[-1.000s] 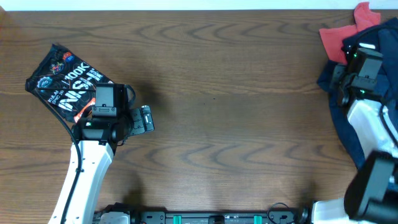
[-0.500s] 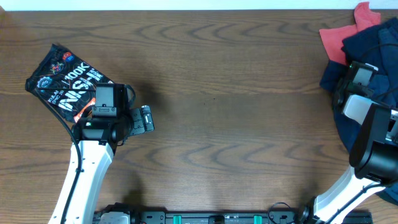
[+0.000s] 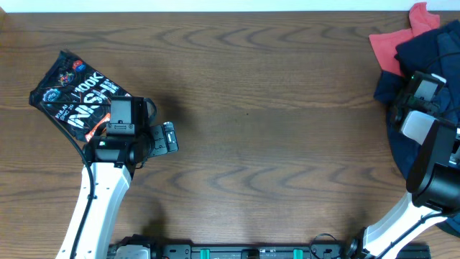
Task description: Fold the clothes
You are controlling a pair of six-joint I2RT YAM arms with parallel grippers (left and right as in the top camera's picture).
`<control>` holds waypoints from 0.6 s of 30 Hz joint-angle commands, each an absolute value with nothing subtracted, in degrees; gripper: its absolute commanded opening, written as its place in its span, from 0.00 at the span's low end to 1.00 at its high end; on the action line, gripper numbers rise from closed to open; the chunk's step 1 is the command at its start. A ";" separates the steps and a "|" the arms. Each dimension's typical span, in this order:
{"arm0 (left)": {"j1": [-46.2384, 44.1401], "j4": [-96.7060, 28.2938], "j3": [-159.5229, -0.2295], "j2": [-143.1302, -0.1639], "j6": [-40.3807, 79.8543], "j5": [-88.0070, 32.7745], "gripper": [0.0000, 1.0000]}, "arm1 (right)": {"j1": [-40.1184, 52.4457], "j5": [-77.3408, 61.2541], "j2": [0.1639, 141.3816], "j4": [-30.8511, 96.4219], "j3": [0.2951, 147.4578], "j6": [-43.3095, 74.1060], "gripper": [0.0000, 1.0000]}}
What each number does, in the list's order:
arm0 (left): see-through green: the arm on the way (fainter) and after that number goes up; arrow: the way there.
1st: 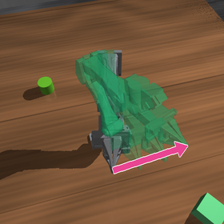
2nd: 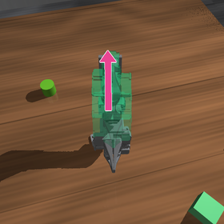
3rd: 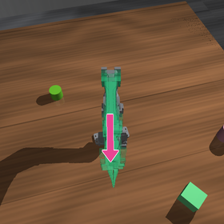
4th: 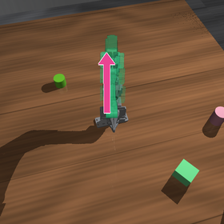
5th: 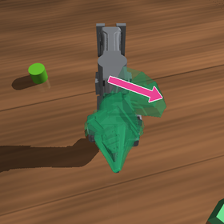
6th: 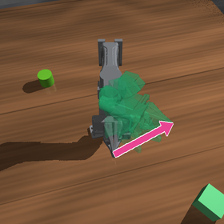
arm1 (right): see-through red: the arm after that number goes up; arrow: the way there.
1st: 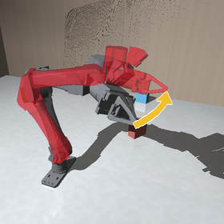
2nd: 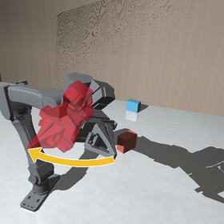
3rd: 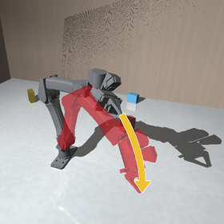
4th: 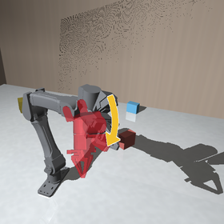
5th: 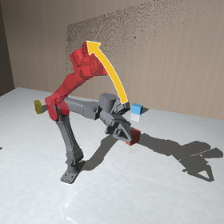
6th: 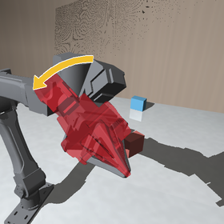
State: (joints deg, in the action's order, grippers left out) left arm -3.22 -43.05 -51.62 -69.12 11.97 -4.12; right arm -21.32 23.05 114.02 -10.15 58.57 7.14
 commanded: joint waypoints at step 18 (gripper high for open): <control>-3.44 -43.03 -52.95 -69.08 11.46 -4.10 0.98 | -22.13 25.08 112.66 -7.84 61.93 8.10 0.01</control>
State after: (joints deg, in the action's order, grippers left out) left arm -3.22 -43.05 -51.62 -69.12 11.97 -4.12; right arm -21.32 24.03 113.97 -8.34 61.12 7.66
